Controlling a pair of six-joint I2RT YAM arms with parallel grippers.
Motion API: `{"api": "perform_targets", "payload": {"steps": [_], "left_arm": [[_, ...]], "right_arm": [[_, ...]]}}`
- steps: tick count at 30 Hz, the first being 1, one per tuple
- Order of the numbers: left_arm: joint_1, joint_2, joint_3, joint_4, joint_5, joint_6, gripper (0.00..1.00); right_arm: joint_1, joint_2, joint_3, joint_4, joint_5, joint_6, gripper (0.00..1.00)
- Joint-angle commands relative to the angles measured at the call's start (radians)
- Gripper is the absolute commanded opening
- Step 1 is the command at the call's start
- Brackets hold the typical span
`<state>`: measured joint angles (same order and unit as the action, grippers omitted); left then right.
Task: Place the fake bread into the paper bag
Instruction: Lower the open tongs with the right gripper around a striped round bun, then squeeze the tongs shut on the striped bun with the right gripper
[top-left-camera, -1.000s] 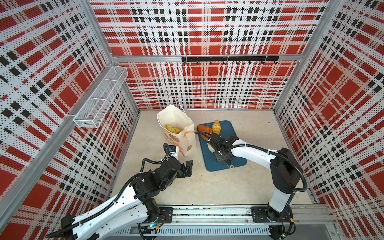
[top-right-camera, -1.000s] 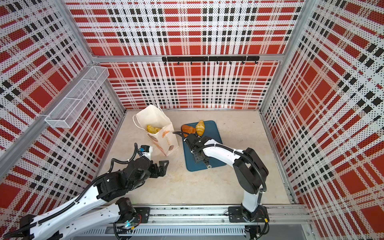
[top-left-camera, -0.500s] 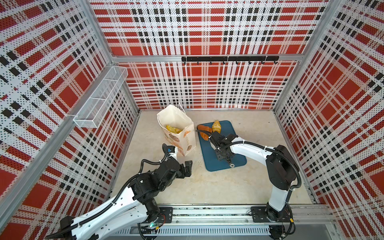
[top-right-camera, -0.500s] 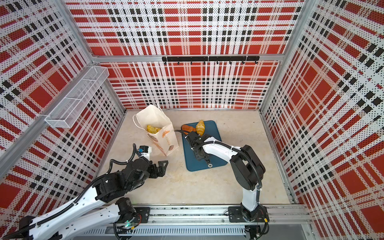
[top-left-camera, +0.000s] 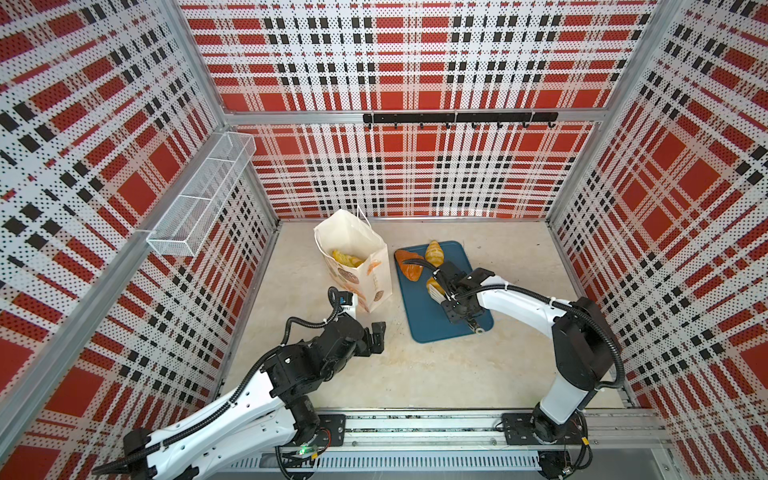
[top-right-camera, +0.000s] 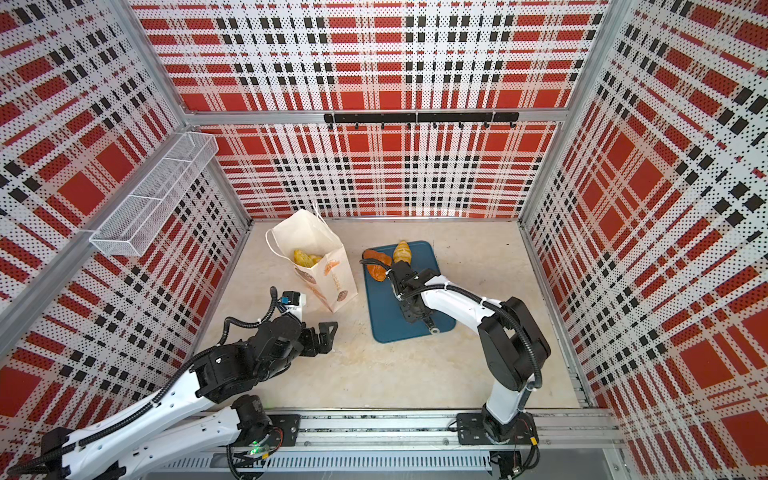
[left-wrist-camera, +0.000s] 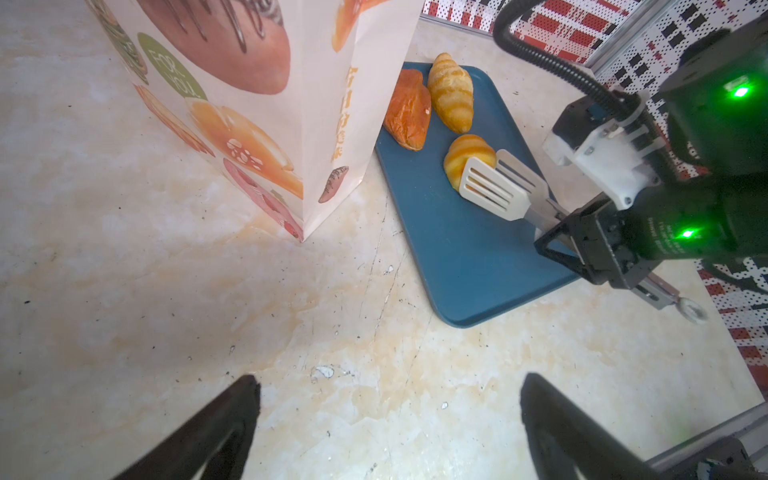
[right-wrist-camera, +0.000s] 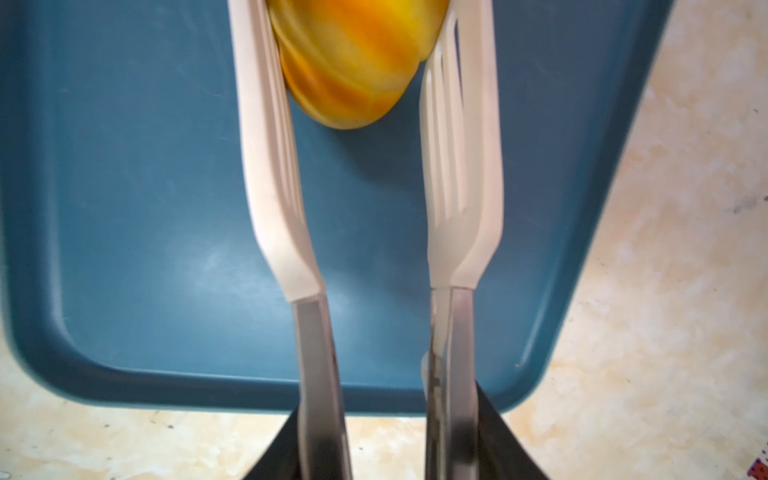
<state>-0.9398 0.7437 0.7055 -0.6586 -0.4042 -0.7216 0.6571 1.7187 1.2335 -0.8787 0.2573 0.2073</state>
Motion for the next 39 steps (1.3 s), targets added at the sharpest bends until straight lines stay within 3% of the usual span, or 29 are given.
{"api": "perform_targets", "payload": {"steps": [1, 11, 18, 30, 39], "left_arm": [[-0.008, 0.006, 0.017, 0.018, -0.014, -0.004, 0.99], [-0.011, 0.043, 0.032, 0.034, -0.007, 0.004, 0.99], [-0.013, 0.055, 0.034, 0.046, -0.002, 0.01, 0.99], [-0.013, 0.023, 0.014, 0.042, -0.015, 0.004, 0.99], [-0.013, 0.02, 0.011, 0.038, -0.016, 0.002, 0.99]], "right_arm": [[-0.019, -0.061, -0.018, -0.002, -0.011, -0.042, 0.47], [-0.029, -0.067, -0.032, -0.007, -0.019, -0.014, 0.63], [-0.029, -0.035, -0.012, 0.004, -0.012, 0.054, 0.65], [-0.029, 0.06, 0.076, 0.0, -0.025, 0.042, 0.6], [-0.029, 0.05, 0.069, -0.012, -0.031, 0.028, 0.44]]}}
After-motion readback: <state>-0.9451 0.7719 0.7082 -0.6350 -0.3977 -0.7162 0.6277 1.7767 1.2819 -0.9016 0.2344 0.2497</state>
